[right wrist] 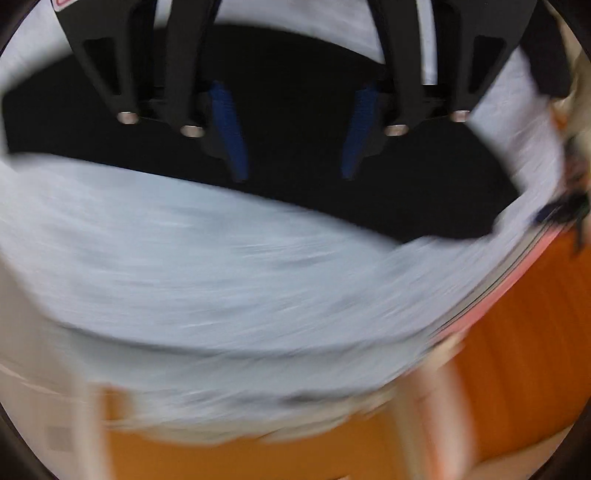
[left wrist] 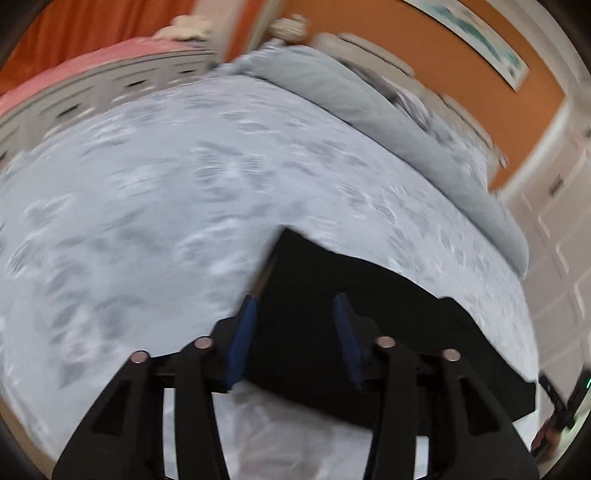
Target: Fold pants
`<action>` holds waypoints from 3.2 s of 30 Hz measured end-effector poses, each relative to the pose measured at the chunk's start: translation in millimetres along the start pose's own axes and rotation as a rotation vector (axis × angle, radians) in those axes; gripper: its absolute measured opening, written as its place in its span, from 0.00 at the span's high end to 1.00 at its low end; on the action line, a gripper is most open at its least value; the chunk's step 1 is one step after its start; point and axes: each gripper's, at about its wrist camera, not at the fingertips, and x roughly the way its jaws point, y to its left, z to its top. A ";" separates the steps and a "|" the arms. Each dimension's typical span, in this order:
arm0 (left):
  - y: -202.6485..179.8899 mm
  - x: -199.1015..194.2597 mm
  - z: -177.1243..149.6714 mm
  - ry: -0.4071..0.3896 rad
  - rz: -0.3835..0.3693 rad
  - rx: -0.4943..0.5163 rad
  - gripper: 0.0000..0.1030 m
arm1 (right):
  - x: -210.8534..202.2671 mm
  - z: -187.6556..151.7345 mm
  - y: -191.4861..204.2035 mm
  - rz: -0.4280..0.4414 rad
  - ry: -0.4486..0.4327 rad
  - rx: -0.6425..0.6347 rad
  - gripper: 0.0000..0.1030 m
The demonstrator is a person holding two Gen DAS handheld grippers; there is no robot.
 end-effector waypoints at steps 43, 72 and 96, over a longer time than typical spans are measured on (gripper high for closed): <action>-257.5 23.6 -151.6 -0.122 0.138 0.513 0.10 | -158.6 -153.9 -235.7 -0.781 -0.102 0.617 0.60; -245.3 27.4 -147.1 -0.108 0.194 0.517 0.09 | -134.2 -130.9 -194.1 -0.742 -0.078 0.521 0.37; -238.0 30.7 -145.1 -0.075 0.196 0.489 0.09 | -128.3 -180.2 -307.9 -0.680 -0.076 0.866 0.28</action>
